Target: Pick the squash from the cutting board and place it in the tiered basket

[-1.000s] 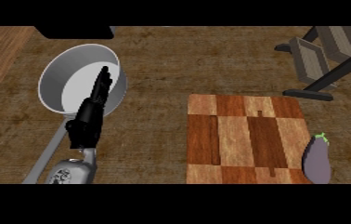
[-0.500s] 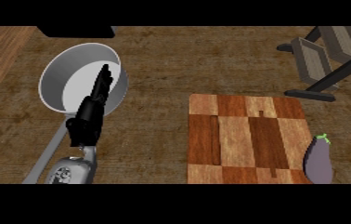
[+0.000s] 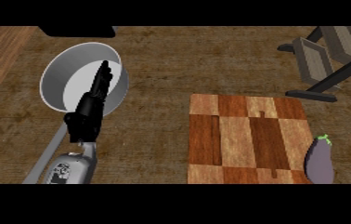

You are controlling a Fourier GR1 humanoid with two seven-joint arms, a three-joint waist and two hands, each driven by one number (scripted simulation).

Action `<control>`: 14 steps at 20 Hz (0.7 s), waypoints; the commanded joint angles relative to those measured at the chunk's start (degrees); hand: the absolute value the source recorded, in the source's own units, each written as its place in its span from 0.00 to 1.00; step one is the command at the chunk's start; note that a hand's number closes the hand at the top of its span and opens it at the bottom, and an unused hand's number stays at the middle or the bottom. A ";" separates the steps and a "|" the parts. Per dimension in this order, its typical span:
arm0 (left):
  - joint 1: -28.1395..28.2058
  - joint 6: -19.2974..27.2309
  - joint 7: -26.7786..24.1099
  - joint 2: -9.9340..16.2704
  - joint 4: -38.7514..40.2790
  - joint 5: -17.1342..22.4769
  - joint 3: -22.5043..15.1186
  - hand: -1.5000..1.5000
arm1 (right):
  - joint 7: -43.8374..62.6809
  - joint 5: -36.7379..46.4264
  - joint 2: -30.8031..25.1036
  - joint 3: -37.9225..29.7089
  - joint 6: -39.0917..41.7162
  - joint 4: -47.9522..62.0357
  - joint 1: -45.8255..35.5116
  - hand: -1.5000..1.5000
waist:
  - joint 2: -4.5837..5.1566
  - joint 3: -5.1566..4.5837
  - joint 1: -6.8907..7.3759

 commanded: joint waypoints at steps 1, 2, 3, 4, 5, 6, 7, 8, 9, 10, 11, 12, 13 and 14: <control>2.33 1.03 0.09 -0.69 -2.12 -1.45 -1.41 0.50 | 5.13 -2.89 2.19 -5.35 -2.92 3.61 -1.05 0.00 | -0.35 -0.01 0.01; 0.63 -0.15 -0.29 -0.40 -0.57 0.03 -0.28 0.50 | 2.88 -3.35 1.25 -6.15 -4.97 5.92 -1.14 0.00 | -0.08 -0.02 0.09; 2.77 0.16 -0.04 -0.53 -2.41 -0.80 -1.43 0.50 | 1.79 -4.53 0.89 -7.54 -6.26 5.67 0.63 0.00 | -0.22 0.01 -0.01; 1.63 1.36 -0.76 -1.33 -0.11 -1.80 -1.45 0.50 | 2.87 -4.86 -0.52 -8.10 -4.95 6.94 -3.19 0.00 | -0.12 -0.02 -0.02; 0.60 0.16 -1.53 -0.15 0.40 -0.15 0.50 0.50 | 0.41 -5.86 -1.57 -9.39 -6.32 8.43 -2.23 0.00 | 0.04 -0.01 0.05; 2.06 -0.51 -1.14 0.02 -0.31 -0.38 -0.43 0.50 | 0.00 -6.22 -0.50 -9.58 -8.78 7.51 -0.93 0.00 | -0.12 0.00 -0.10; 1.34 0.21 -0.05 -0.32 -1.40 -0.41 -0.13 0.50 | 0.91 -7.19 0.80 -11.00 -11.23 7.17 0.40 0.00 | -0.20 0.01 -0.22; 0.25 -0.70 0.40 0.65 -0.40 0.29 0.95 0.50 | 1.11 -8.00 -1.28 -12.49 -11.80 6.17 -0.65 0.00 | -0.24 0.01 -0.54; 2.27 -1.49 -0.25 1.22 -1.85 0.38 0.38 0.50 | 3.61 -7.89 -1.09 -13.15 -14.04 6.26 -3.44 0.00 | -0.22 -0.01 0.22; 1.51 1.39 0.42 -1.29 -1.47 -1.76 -1.23 0.50 | 3.26 -8.50 -2.09 -14.53 -16.13 5.94 -2.65 0.00 | -0.21 0.03 -0.20; 1.28 -0.97 -1.01 0.01 -0.42 0.70 0.46 0.50 | 3.43 -9.11 -2.63 -15.70 -17.68 5.50 -1.48 0.00 | -0.22 0.00 -0.59; 1.24 1.11 -0.74 -0.89 -0.20 -2.05 -1.05 0.50 | 1.48 -8.43 -5.93 -16.20 -19.48 7.04 -1.35 0.00 | 0.09 0.05 -0.23; 3.64 0.59 -0.76 -1.09 -1.26 -1.60 -1.68 0.50 | 4.87 -7.72 -5.18 -15.25 -19.45 6.98 -2.73 0.00 | -0.21 -0.02 -0.13; 0.83 1.03 -1.82 -1.43 1.82 -0.82 0.10 0.50 | 4.30 -8.36 -7.37 -16.70 -20.01 6.93 -1.94 0.00 | -0.09 -0.02 -0.84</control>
